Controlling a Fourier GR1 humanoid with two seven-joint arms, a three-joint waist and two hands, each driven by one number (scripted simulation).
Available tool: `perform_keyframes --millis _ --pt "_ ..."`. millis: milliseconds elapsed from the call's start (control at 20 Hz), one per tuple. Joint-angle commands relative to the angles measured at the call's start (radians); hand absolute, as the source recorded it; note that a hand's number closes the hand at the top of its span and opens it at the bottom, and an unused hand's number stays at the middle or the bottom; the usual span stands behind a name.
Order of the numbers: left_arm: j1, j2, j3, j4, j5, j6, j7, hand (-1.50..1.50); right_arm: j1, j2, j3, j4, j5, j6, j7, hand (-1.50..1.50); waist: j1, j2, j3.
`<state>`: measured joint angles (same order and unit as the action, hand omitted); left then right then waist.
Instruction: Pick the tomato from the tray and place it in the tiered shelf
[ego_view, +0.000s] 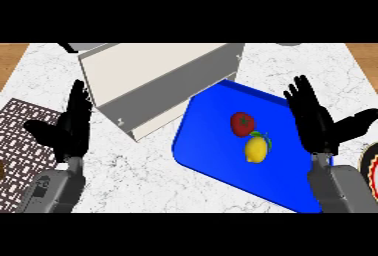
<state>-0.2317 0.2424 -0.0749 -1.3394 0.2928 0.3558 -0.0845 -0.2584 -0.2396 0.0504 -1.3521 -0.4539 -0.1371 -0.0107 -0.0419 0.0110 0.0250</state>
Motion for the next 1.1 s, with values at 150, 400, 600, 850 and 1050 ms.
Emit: perform_keyframes --millis 150,400,600,850,1050 --pt "0.099 0.099 -0.129 0.045 -0.094 -0.131 0.036 0.0 0.067 -0.221 -0.047 0.016 0.202 -0.13 0.029 -1.5 0.014 -0.012 -0.028" --pt "0.154 0.114 -0.222 0.057 -0.125 -0.207 0.071 0.0 0.079 -0.326 -0.046 0.15 0.404 -0.347 0.201 1.5 0.041 -0.007 -0.027" --pt "0.14 0.107 -0.189 0.102 -0.123 -0.25 0.041 0.0 0.116 -0.191 -0.098 0.07 0.222 -0.174 0.006 -1.5 0.034 -0.011 -0.025" --pt "0.183 0.134 -0.186 -0.002 -0.126 -0.263 0.099 0.0 0.099 -0.22 -0.01 -0.037 0.273 -0.069 0.003 -1.5 0.041 -0.013 -0.025" --pt "0.183 0.098 -0.214 0.004 -0.16 -0.246 0.092 0.0 0.029 -0.292 0.062 -0.157 0.29 -0.006 0.247 -1.5 0.046 -0.012 -0.026"
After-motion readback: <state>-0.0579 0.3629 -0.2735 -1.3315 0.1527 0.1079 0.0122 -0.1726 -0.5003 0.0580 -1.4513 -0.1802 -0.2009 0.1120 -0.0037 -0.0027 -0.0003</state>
